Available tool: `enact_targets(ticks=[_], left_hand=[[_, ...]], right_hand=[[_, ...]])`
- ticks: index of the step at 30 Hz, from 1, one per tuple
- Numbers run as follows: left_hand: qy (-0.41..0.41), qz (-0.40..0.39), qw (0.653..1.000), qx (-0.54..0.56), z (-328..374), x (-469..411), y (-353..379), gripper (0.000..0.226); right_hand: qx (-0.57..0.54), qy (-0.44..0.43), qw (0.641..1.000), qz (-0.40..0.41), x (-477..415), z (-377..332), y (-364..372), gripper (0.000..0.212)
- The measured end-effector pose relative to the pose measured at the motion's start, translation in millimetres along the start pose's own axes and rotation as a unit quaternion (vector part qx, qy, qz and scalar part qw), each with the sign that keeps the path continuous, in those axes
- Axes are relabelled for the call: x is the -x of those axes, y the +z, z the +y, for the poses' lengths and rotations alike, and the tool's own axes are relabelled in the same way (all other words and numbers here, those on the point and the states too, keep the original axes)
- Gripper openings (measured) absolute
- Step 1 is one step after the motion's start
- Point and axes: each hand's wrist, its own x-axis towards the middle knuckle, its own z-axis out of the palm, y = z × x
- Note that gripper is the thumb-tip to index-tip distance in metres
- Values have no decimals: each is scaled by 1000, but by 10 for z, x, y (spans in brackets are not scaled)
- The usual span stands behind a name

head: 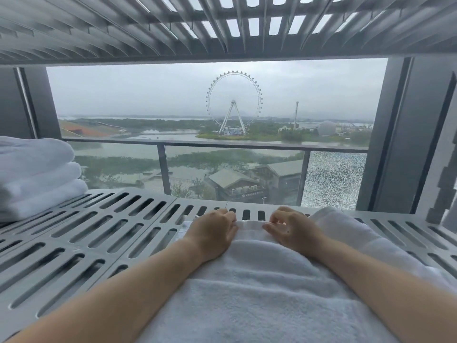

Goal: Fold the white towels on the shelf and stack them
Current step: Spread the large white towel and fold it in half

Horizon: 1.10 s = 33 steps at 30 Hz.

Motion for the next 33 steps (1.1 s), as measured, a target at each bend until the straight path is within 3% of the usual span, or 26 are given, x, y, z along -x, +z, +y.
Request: enact_targets(ticks=[4,11,16,21,23,27,30,33], left_hand=[[9,21,999,-48,35,31,-2,22],[2,23,999,-25,27,75,-29,23],[-64,27,997,-27,-109,108,-164,23],[-86,-28,996,-5,-254,155,-254,26],[-69,7,997,-23,-233,178,-214,28],[22,70,996,-49,-141,257,-166,33],[78,89,991,-62,-78,369,-167,27],[108,57,993,-7,-72,480,-148,24]], right_hand=[[-18,6,1000,4,44,-34,-37,30],[-11,4,999,-35,114,-64,-55,32],[21,25,999,-10,135,-88,-137,45],[88,74,992,-62,48,-150,-193,29],[87,69,992,-63,4,-235,-162,9],[49,29,998,-32,8,-438,-106,26],[27,-17,999,-15,116,-595,-31,19],[7,-32,999,-16,225,-639,62,18]])
